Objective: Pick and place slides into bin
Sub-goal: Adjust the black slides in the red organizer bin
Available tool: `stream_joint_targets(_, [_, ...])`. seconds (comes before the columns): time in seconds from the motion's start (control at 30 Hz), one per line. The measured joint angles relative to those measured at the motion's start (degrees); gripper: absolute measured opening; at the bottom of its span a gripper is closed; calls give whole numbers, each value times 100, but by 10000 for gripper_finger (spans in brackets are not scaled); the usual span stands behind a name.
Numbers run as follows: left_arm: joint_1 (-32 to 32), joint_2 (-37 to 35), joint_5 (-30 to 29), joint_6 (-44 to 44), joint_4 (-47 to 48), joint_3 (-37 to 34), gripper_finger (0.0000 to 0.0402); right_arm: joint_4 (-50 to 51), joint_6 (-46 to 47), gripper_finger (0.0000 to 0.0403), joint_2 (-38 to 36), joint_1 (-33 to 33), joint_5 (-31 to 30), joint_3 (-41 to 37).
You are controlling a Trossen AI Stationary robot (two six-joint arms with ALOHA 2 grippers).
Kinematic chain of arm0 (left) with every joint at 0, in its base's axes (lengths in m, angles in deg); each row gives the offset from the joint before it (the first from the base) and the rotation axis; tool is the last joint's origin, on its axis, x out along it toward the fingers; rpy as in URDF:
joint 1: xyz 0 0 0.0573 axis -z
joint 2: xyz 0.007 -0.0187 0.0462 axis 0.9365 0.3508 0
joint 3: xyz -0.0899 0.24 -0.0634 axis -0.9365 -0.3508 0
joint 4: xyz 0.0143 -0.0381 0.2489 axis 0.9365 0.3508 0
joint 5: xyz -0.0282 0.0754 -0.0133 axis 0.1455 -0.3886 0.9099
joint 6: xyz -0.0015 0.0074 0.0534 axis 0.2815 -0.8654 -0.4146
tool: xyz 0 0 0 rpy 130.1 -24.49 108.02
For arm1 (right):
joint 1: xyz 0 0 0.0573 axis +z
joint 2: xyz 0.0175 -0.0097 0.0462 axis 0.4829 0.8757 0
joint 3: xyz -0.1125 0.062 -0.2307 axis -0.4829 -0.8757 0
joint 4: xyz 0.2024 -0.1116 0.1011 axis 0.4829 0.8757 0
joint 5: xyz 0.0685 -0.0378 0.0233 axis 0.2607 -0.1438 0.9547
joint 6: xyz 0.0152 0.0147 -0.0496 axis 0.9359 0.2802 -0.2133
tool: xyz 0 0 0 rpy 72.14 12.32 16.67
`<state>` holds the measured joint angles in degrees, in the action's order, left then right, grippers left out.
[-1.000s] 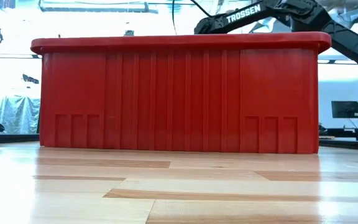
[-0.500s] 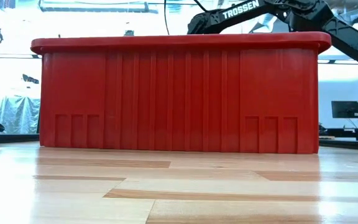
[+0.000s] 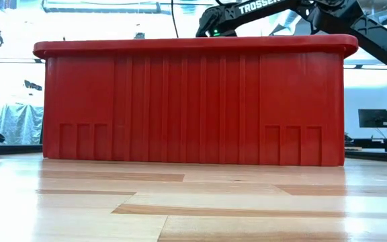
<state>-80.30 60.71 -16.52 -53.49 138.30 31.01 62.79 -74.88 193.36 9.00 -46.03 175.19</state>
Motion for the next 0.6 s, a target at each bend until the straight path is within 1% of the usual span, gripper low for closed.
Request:
stream_joint_targets(0.07, [0,0,0,0,0,0,187,-27,-270,70,-2,0,-28,0])
stream_joint_targets(0.23, [-1,0,2,2,2,0,187,-202,-860,70,-2,-28,-361,120])
stream_joint_targets(0.43, [-2,0,2,2,2,2,187,-769,-902,70,-14,-202,-425,643])
stream_joint_targets(0.6, [0,0,2,9,6,2,187,-878,-904,70,-20,-431,-788,782])
